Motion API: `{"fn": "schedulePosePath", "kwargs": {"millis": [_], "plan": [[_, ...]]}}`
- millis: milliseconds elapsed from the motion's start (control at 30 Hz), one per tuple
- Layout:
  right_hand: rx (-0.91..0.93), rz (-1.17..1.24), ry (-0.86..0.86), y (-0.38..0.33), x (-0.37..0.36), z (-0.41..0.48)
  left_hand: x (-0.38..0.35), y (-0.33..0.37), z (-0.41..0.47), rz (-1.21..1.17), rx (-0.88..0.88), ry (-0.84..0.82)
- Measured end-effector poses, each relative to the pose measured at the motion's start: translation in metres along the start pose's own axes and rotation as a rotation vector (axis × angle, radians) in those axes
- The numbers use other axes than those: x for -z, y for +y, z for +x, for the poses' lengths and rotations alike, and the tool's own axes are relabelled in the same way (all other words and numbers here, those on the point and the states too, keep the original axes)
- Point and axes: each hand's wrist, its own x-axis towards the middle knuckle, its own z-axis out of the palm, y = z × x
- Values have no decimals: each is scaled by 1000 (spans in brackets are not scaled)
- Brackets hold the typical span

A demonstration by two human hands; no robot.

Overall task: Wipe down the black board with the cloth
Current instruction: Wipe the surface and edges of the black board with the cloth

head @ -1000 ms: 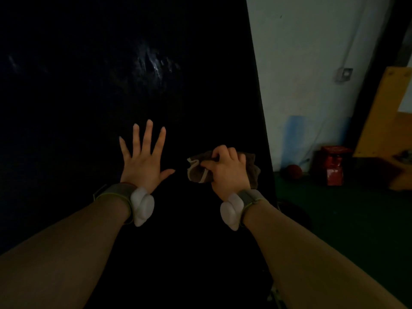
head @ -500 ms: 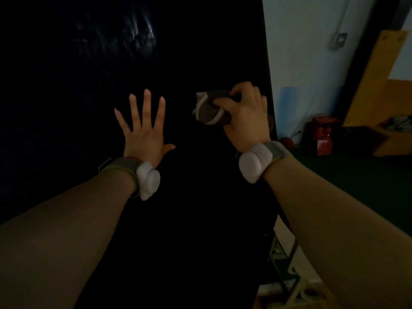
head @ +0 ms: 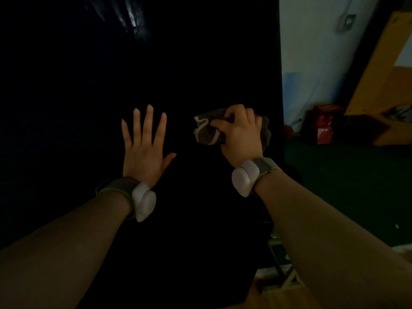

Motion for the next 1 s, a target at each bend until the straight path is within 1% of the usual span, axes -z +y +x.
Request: {"fn": "schedulePosePath", "kwargs": {"millis": [133,233,367,467,567,667,800,867,933,967,1000], "plan": [[7,17,65,1,-5,-1,-12,6,-9,6,29,-6],[3,17,66,2,-9,-4,-17,9,-8,19,56,-28],[4,22,79,2,-17,-19,-19,9,-8,30,50,-26],[-19,0,99,2,-33,-37,-20,10,-9,39,53,-19],[-26,-30,76,2,-51,-57,-20,10,-9,47,44,-22],[-37,-33,109,2,-58,-68,-19,10,-8,50,44,-27],[20,20,-12,3,-41,-66,-17,11,-8,43,38,-33],[20,78,93,1,-26,-55,-17,11,-9,33,41,-29],[-35,114,231,-2,-14,-40,-18,9,-9,24,47,-23],[-57,109,268,-3,-11,-32,-19,9,-9,28,47,-18],[-79,101,267,-5,-12,-26,-20,9,-10,35,45,-14]]}}
